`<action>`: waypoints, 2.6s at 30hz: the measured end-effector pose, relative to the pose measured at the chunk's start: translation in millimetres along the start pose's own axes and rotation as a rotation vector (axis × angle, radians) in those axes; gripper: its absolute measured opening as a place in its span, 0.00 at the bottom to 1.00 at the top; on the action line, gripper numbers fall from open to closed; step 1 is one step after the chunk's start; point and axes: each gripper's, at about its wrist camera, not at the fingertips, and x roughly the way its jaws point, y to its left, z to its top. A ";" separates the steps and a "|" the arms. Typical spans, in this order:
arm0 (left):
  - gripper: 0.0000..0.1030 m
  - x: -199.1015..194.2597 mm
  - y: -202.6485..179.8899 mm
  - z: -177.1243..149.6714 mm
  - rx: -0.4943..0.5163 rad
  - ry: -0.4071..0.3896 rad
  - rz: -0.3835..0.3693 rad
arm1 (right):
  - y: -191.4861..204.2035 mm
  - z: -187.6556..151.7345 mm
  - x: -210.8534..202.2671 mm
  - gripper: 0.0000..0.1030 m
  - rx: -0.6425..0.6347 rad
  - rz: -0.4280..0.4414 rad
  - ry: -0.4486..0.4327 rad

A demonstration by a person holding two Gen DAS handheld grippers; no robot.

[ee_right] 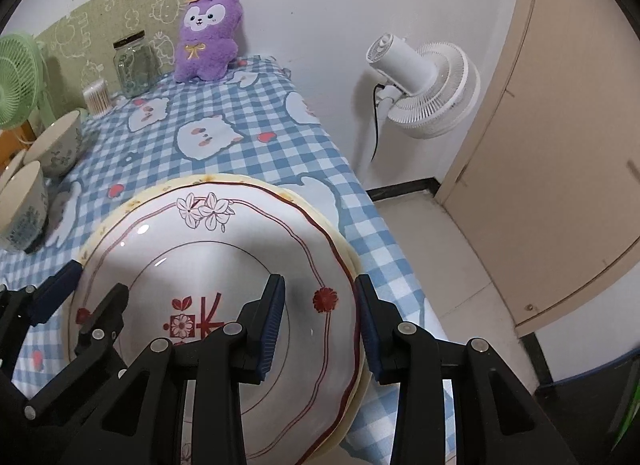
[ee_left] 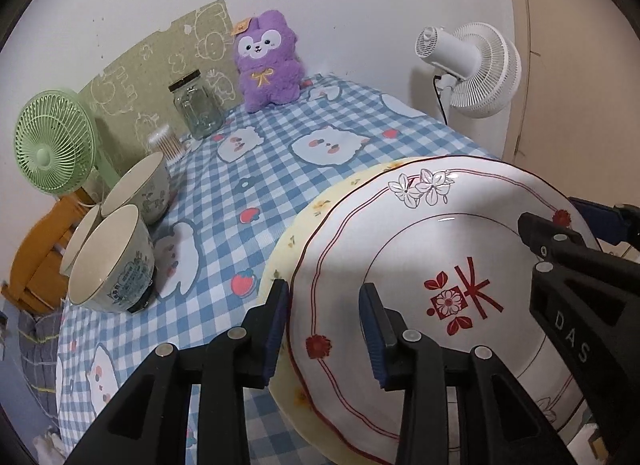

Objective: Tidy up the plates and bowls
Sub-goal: 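Lower the red-rimmed plate onto the flowered plate stack with both tools, then open both tools to release the red-rimmed plate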

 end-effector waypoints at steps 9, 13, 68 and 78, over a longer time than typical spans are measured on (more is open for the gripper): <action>0.36 0.2 3.5 0.3 -0.030 -0.001 -0.028 | 2.9 -2.0 0.9 0.50 -0.017 -0.004 0.000; 0.37 -0.9 8.9 -0.6 -0.044 0.004 -0.037 | 5.5 -3.3 0.4 0.64 0.006 0.035 0.001; 0.76 -31.0 -2.3 -31.3 -0.153 -0.028 -0.198 | -2.8 -38.8 -37.3 0.79 0.035 0.173 -0.070; 0.76 -37.3 3.8 -28.8 -0.139 -0.045 -0.186 | -1.0 -35.0 -41.4 0.79 0.048 0.162 -0.059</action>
